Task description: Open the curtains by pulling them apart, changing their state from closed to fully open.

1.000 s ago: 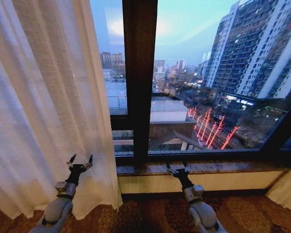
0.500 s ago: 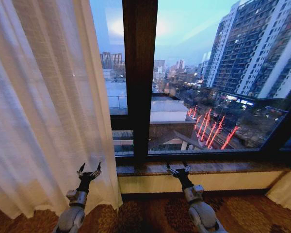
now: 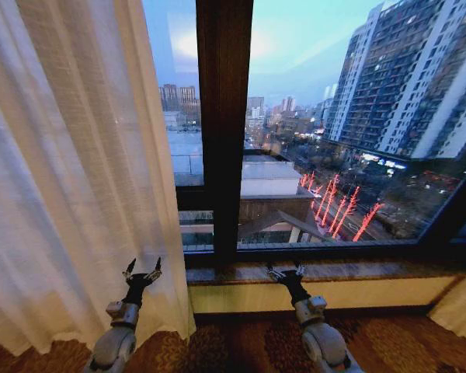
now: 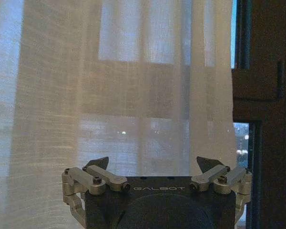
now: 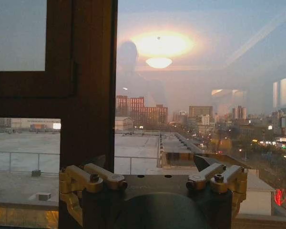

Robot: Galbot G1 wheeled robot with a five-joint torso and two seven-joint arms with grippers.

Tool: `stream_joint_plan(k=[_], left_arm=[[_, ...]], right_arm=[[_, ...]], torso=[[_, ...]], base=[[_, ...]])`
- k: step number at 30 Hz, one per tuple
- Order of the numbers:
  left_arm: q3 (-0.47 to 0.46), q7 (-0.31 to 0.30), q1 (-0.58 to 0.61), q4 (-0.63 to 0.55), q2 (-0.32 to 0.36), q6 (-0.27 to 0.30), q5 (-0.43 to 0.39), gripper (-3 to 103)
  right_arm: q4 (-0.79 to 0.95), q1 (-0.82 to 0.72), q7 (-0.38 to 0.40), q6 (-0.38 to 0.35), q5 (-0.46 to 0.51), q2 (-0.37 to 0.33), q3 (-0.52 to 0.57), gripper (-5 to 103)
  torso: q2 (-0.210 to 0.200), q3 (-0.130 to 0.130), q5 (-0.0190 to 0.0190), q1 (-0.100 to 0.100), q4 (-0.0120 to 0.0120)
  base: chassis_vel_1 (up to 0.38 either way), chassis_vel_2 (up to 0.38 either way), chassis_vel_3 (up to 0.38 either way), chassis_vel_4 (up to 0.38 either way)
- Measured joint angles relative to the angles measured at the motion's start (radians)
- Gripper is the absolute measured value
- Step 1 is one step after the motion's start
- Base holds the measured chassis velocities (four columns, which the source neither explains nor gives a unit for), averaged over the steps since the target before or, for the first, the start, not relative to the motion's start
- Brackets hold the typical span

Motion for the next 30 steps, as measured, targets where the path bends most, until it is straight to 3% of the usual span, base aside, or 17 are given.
stream_joint_plan(k=[13, 21, 30], left_arm=[[0.094, -0.008, -0.142, 0.084, -0.028, 0.032, 0.027, 100], [0.143, 0.006, -0.327, 0.248, -0.041, 0.027, 0.02, 100], [0.208, 0.019, -0.368, 0.298, -0.058, 0.02, 0.008, 100]], right_arm=[[0.0, 0.0, 0.0, 0.0, 0.0, 0.0, 0.0, 100], [0.0, 0.0, 0.0, 0.0, 0.0, 0.0, 0.0, 100], [0.0, 0.0, 0.0, 0.0, 0.0, 0.0, 0.0, 100]], torso=[[0.0, 0.0, 0.0, -0.001, -0.0002], [0.0, 0.0, -0.0001, 0.0, -0.0002], [0.0, 0.0, 0.0, 0.0, -0.0001]], base=[[-0.005, 0.004, 0.005, -0.004], [0.0, 0.0, 0.0, 0.0], [0.0, 0.0, 0.0, 0.0]])
